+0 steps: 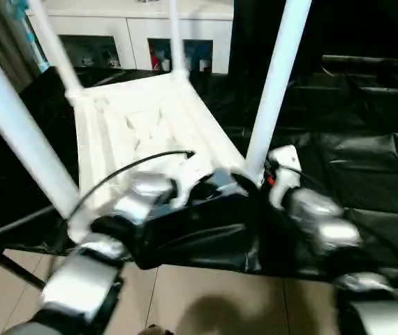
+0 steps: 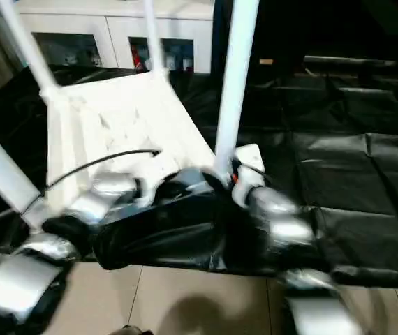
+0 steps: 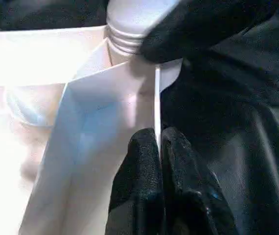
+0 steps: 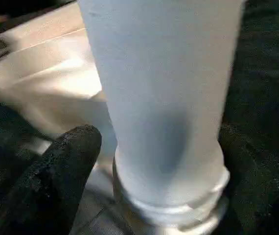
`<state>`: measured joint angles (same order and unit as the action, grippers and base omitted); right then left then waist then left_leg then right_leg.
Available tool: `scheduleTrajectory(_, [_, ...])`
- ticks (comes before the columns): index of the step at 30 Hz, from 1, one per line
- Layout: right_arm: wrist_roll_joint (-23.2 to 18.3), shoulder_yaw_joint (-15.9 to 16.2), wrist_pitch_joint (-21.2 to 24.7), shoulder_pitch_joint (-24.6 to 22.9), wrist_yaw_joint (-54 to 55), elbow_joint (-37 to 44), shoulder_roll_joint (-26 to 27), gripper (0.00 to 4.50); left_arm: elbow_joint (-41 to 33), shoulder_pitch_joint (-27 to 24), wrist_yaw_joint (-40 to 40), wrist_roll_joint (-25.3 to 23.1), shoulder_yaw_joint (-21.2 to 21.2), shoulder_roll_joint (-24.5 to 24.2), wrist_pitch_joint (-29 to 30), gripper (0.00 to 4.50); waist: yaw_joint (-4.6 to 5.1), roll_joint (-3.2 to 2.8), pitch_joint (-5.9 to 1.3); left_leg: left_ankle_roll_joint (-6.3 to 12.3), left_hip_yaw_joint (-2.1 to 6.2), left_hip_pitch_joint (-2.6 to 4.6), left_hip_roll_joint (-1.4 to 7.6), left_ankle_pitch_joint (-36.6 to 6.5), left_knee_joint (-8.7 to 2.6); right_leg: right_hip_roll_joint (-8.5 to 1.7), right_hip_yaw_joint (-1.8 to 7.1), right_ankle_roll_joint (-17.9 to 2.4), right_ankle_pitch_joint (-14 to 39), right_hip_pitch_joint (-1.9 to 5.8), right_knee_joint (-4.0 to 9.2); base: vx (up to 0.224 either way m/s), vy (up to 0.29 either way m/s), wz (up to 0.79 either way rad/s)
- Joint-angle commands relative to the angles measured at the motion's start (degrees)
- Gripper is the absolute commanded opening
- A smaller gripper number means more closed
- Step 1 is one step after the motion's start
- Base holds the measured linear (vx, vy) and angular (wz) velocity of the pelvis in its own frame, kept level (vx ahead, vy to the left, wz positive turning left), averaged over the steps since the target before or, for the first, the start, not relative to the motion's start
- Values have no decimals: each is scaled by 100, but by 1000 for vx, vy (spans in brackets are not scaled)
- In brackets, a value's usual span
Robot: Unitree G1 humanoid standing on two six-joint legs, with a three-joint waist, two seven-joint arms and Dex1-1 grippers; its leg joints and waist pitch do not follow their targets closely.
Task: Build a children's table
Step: Rotate leg to tighten
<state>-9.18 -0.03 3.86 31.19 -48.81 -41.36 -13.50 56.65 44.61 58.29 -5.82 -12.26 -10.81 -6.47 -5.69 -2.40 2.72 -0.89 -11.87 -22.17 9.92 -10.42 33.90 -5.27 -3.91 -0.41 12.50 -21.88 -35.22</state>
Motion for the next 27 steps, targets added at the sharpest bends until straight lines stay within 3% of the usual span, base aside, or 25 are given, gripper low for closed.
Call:
scheduleTrajectory(1, [-132, 580, 163, -12, -913, 297, 144, 396, -162, -75, 392, 176, -157, 167, -160, 0, -36, 116, -364, 607, 197, 82, 411, -754, -386, -461, 255, -1442, 193, 223, 364, 0, 0, 0])
scheduleTrajectory(4, [-188, 597, 269, -34, -1458, 417, -200, 396, -303, -140, 838, 283, -144, -48, -98, 0, -51, 99, -366, 642, 189, 96, 422, -665, -374, -464, 250, -1585, 5, 204, 339, 0, 0, 0])
scheduleTrajectory(5, [-200, 598, 303, -36, -1643, 425, -315, 396, -370, -171, 1009, 325, -144, -137, -42, 0, -66, 133, -378, 674, 183, 97, 419, -628, -359, -456, 244, -1613, -83, 218, 326, 0, 0, 0])
scheduleTrajectory(6, [-198, 594, 317, -40, -1699, 433, -342, 396, -390, -181, 1060, 336, -141, -161, -28, 0, -82, 114, -380, 717, 178, 96, 424, -589, -351, -458, 248, -1635, -166, 204, 307, 0, 0, 0])
scheduleTrajectory(11, [-199, 610, 424, -44, -2115, 485, -598, 381, -660, -337, 1630, 452, -141, -386, 141, 0, -125, 136, -392, 802, 172, 93, 429, -407, -328, -468, 242, -1694, -324, 191, 272, 0, 0, 0])
scheduleTrajectory(15, [-124, 653, 434, -21, -2191, 443, -656, 351, -695, -371, 1709, 437, -118, -444, 121, 0, -133, 136, -380, 689, 171, 108, 431, -528, -341, -466, 247, -1663, -91, 181, 294, 0, 0, 0])
scheduleTrajectory(21, [-229, 652, 531, -92, -2244, 536, -578, 299, -819, -460, 1631, 427, -107, -509, 158, 0, -143, 127, -390, 674, 174, 98, 422, -449, -328, -466, 248, -1645, -158, 188, 273, 0, 0, 0])
scheduleTrajectory(25, [-295, 614, 594, -213, -2027, 634, -425, 279, -618, -362, 1024, 284, -39, -408, 87, 0, -157, 132, -396, 711, 169, 104, 421, -430, -317, -465, 248, -1642, -203, 182, 272, 0, 0, 0])
scheduleTrajectory(26, [-279, 605, 599, -216, -1948, 617, -403, 276, -581, -343, 938, 265, -32, -390, 82, 0, -162, 92, -390, 686, 174, 112, 425, -464, -322, -458, 249, -1619, -164, 170, 294, 0, 0, 0])
scheduleTrajectory(27, [-219, 572, 615, -220, -1669, 553, -330, 276, -459, -281, 648, 200, -9, -327, 70, 0, -159, 98, -385, 641, 173, 108, 418, -514, -327, -453, 252, -1609, -117, 174, 302, 0, 0, 0])
